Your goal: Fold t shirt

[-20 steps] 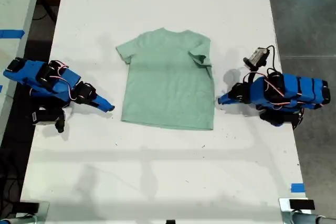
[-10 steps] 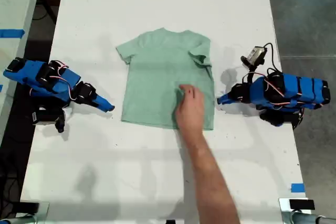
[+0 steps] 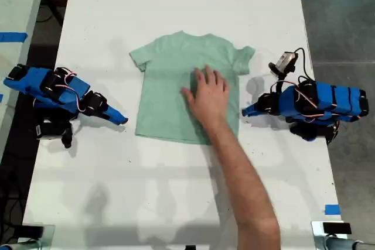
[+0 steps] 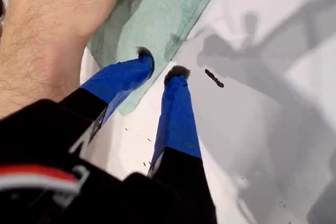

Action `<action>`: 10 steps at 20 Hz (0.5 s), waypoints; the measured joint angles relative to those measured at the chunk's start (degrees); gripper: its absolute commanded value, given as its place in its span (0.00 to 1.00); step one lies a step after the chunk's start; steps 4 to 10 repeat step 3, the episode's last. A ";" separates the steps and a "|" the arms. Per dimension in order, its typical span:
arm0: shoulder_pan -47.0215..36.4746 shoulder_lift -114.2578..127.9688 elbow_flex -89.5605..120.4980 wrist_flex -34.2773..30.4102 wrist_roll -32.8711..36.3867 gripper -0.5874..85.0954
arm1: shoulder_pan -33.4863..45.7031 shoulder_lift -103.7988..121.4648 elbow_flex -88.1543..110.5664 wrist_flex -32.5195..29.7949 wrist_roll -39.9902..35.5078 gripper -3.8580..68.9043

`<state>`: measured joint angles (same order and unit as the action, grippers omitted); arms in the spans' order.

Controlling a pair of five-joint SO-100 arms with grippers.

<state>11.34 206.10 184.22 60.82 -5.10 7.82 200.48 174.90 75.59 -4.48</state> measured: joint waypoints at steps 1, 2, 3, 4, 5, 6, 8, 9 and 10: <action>0.00 0.00 0.00 0.00 0.00 0.14 | 0.00 0.00 0.00 0.00 0.00 0.17; 0.00 0.00 0.00 0.00 0.00 0.14 | 0.00 0.00 0.00 0.00 0.00 0.17; 0.00 0.00 0.00 0.00 0.00 0.14 | 0.00 0.00 0.00 0.00 0.00 0.17; 0.00 0.00 0.00 0.00 0.00 0.14 | 0.00 0.00 0.00 0.00 0.00 0.17; 0.00 0.00 0.00 0.00 0.00 0.14 | 0.00 0.00 0.00 0.00 0.00 0.17; 0.00 0.00 0.00 0.00 0.00 0.14 | 0.00 0.00 0.00 0.00 0.00 0.17; 0.00 0.00 0.00 0.00 0.00 0.14 | 0.00 0.00 0.00 0.00 0.00 0.17; 0.00 0.00 0.00 0.00 0.00 0.14 | 0.00 0.00 0.00 0.00 0.00 0.17; 0.00 0.00 0.00 0.00 0.00 0.14 | 0.00 0.00 0.00 0.00 0.00 0.17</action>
